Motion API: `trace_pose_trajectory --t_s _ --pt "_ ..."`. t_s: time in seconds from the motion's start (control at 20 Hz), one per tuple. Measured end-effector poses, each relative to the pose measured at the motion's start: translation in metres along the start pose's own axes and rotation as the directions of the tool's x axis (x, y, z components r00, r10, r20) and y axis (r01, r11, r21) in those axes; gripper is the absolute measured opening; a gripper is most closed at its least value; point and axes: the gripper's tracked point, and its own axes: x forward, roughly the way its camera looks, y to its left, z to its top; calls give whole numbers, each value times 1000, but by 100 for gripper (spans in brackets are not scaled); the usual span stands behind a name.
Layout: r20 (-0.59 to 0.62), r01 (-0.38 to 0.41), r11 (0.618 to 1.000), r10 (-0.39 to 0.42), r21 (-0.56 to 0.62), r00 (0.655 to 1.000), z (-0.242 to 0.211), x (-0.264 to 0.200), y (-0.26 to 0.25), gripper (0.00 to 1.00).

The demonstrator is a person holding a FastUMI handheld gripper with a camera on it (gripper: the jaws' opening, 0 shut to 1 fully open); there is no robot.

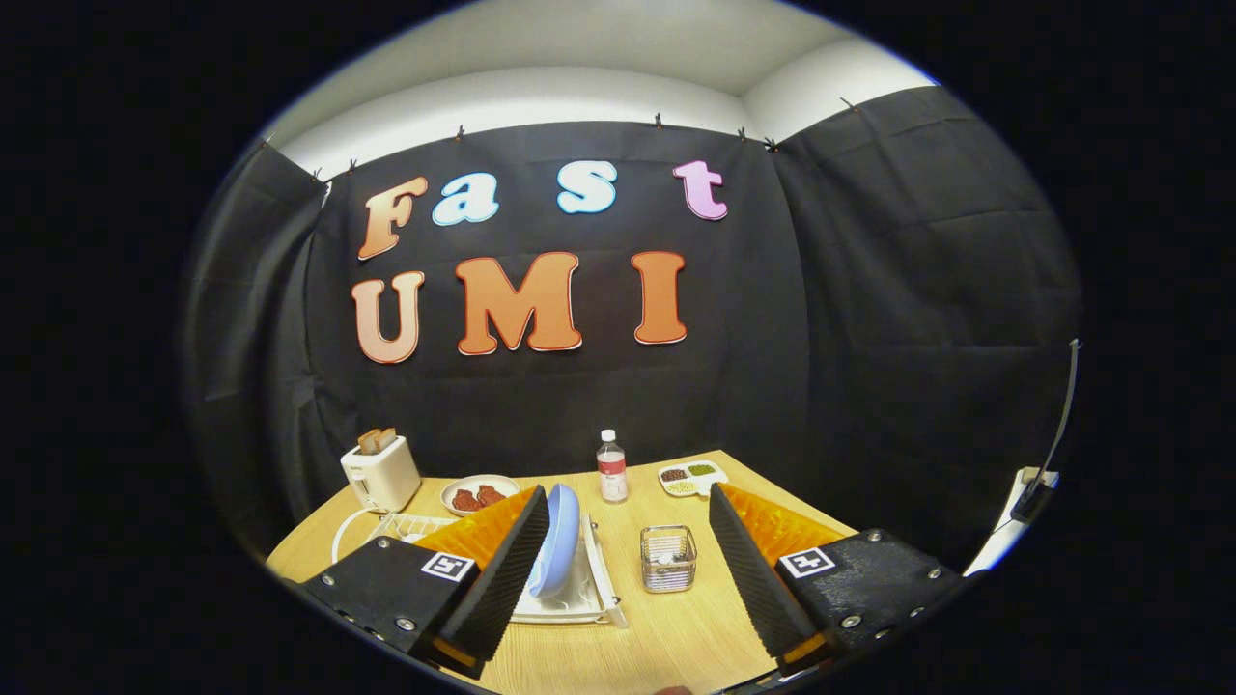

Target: Take the plate from the dish rack, then take the spoon from the basket and place it into the plate.

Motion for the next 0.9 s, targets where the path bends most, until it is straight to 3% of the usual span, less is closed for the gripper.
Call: trace_pose_trajectory --t_s 0.9 --pt "-54 -86 995 83 -52 995 -4 25 53 99"
